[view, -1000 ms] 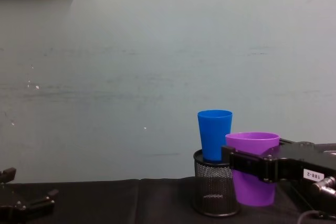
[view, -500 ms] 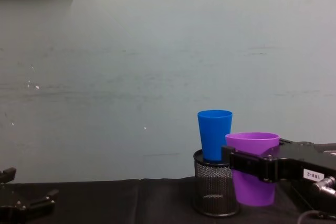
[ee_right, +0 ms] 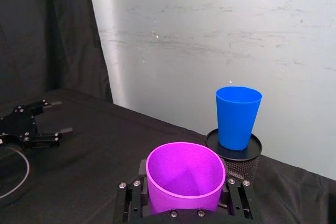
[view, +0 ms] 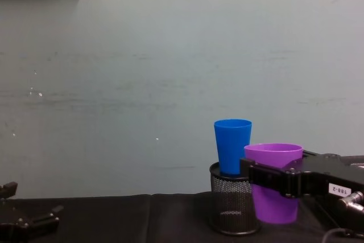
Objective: Pick up one cup with a gripper and tap it against the other cup.
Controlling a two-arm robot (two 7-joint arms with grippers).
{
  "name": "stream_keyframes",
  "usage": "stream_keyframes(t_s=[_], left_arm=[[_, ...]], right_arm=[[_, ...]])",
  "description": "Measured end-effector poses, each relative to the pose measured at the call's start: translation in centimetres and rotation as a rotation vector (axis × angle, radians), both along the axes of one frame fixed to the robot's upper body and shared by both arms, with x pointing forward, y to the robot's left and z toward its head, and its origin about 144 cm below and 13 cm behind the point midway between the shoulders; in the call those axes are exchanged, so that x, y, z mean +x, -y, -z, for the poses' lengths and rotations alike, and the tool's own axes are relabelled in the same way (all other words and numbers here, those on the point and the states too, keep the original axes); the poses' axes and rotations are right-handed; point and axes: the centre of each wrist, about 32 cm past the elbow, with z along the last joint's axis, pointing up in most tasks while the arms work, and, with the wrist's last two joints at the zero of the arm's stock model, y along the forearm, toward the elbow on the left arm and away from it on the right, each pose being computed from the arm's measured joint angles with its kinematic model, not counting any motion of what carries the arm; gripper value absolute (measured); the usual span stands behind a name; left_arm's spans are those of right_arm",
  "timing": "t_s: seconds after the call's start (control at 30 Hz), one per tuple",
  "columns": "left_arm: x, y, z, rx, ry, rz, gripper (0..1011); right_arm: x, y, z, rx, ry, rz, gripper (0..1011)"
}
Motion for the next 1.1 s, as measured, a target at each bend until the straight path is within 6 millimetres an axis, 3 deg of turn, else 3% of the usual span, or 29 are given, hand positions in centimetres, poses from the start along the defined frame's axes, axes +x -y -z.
stream_keyframes(t_s=[1.1], left_arm=[[0.00,0.00,0.00,0.000,0.000,0.000,1000]], right_arm=[[0.00,0.00,0.00,0.000,0.000,0.000,734]])
